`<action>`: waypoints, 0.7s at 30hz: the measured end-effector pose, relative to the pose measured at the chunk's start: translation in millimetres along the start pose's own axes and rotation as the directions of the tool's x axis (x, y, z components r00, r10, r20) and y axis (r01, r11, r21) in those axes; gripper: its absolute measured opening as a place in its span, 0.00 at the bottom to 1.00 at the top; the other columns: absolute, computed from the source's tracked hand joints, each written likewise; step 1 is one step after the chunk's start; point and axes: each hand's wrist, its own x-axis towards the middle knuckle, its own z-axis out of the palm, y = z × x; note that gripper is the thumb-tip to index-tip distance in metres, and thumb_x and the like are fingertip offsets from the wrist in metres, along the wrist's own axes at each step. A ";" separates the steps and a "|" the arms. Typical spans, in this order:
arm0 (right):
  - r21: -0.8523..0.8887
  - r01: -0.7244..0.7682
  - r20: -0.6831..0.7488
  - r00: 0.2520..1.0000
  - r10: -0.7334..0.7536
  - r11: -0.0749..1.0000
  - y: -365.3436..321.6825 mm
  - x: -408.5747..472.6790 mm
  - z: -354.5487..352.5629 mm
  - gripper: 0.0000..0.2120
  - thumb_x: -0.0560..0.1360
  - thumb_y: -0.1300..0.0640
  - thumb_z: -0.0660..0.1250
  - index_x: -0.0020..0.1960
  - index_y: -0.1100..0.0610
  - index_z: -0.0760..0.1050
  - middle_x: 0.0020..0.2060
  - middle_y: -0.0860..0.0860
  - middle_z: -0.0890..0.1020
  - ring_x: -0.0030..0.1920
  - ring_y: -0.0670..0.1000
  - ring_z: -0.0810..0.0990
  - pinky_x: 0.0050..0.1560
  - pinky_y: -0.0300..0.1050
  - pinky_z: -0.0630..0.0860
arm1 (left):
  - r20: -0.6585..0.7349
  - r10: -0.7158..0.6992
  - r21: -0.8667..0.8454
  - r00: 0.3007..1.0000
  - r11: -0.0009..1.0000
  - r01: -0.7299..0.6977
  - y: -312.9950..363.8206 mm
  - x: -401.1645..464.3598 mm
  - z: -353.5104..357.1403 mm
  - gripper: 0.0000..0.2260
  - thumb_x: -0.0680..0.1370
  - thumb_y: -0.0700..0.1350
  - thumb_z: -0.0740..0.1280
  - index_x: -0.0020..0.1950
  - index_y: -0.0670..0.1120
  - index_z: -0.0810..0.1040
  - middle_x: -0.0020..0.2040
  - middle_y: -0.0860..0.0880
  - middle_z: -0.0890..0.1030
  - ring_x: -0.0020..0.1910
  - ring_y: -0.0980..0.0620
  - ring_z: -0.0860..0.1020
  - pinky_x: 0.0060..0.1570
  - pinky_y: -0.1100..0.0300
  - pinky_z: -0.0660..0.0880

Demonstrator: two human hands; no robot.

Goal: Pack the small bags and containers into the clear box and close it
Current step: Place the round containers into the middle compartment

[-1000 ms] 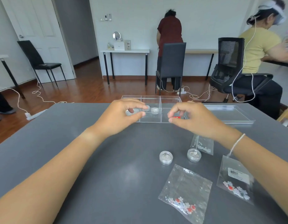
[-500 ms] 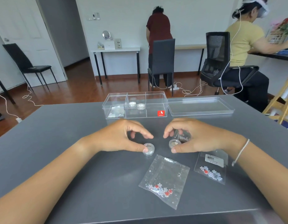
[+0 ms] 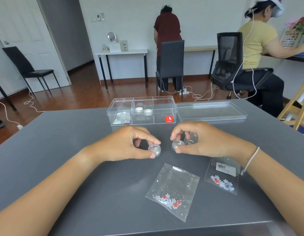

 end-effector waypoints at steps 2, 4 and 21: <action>0.018 0.022 -0.036 0.999 -0.021 1.000 -0.7 2.2 -0.6 0.08 0.67 0.51 0.72 0.43 0.43 0.75 0.39 0.37 0.78 0.39 0.41 0.69 0.41 0.27 0.65 | -0.067 0.004 -0.019 0.998 1.000 -0.005 -2.8 0.9 -3.2 0.13 0.66 0.51 0.74 0.48 0.63 0.80 0.42 0.63 0.80 0.33 0.58 0.67 0.33 0.72 0.66; 0.035 0.039 -0.069 0.997 -0.037 0.999 -1.0 5.4 -1.3 0.08 0.67 0.52 0.72 0.41 0.42 0.74 0.39 0.36 0.78 0.38 0.40 0.68 0.40 0.25 0.65 | -0.146 0.014 -0.018 0.989 1.000 -0.017 -5.5 2.9 -8.4 0.12 0.65 0.53 0.73 0.48 0.63 0.80 0.41 0.64 0.79 0.33 0.57 0.68 0.34 0.72 0.67; 0.009 0.102 -0.174 0.980 -0.099 0.995 10.5 34.0 -1.9 0.07 0.64 0.47 0.71 0.40 0.42 0.74 0.42 0.32 0.76 0.41 0.41 0.71 0.41 0.24 0.65 | -0.164 -0.289 0.254 0.943 0.912 0.323 -27.5 91.8 -92.8 0.09 0.70 0.49 0.72 0.50 0.54 0.81 0.44 0.59 0.80 0.49 0.58 0.77 0.52 0.65 0.68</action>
